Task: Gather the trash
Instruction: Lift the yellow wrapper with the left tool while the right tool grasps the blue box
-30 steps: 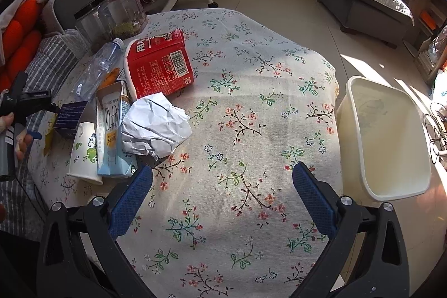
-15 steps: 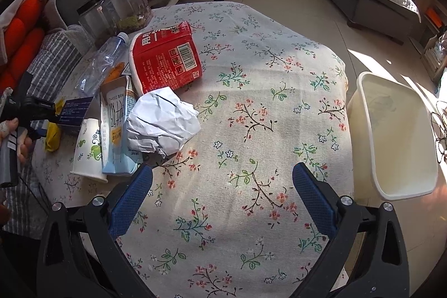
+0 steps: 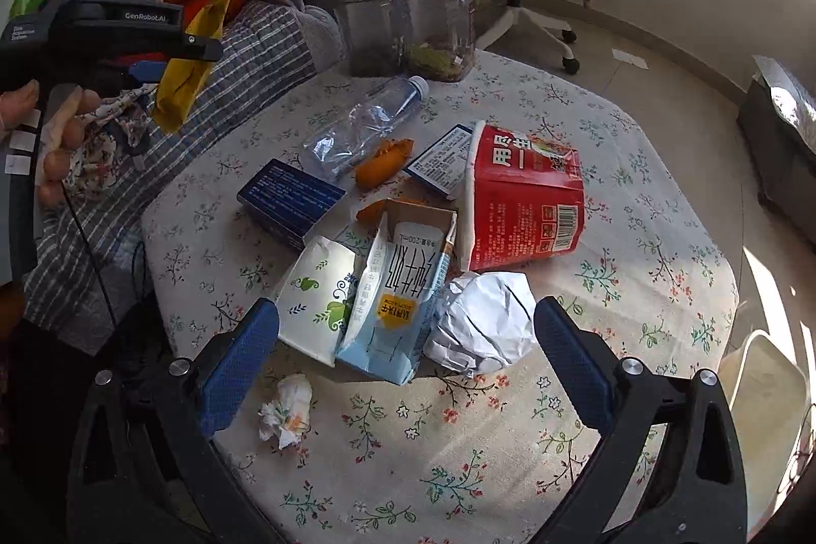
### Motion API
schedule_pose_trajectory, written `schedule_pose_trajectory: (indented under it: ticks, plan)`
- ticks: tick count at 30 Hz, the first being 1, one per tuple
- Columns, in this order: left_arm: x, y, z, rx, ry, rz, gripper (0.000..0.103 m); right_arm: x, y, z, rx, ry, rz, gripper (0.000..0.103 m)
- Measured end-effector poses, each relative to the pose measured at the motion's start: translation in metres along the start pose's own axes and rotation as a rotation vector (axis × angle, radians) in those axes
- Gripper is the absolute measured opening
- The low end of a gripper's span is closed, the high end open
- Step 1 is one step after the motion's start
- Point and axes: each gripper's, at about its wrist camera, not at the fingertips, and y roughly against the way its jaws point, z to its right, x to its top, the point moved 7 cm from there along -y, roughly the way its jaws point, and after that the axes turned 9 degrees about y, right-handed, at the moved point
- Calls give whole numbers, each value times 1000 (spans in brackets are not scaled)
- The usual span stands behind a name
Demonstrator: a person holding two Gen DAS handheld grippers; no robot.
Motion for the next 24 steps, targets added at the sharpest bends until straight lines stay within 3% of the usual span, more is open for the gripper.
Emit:
schedule_pose_trajectory:
  ticks: [6,15,20,24]
  plan:
    - [26,27,-24,-34,61,119,49,55,-59,-48,140,237,-87,96]
    - [33,28,-55,-52,135,115,49,75,-132,-88,214,407,-249,95]
    - [35,27,-61,-64,152,108,49,70,-158,-91,201,421,-326,83]
    - [36,27,-63,-71,161,108,49,62,-166,-90,189,394,-360,66]
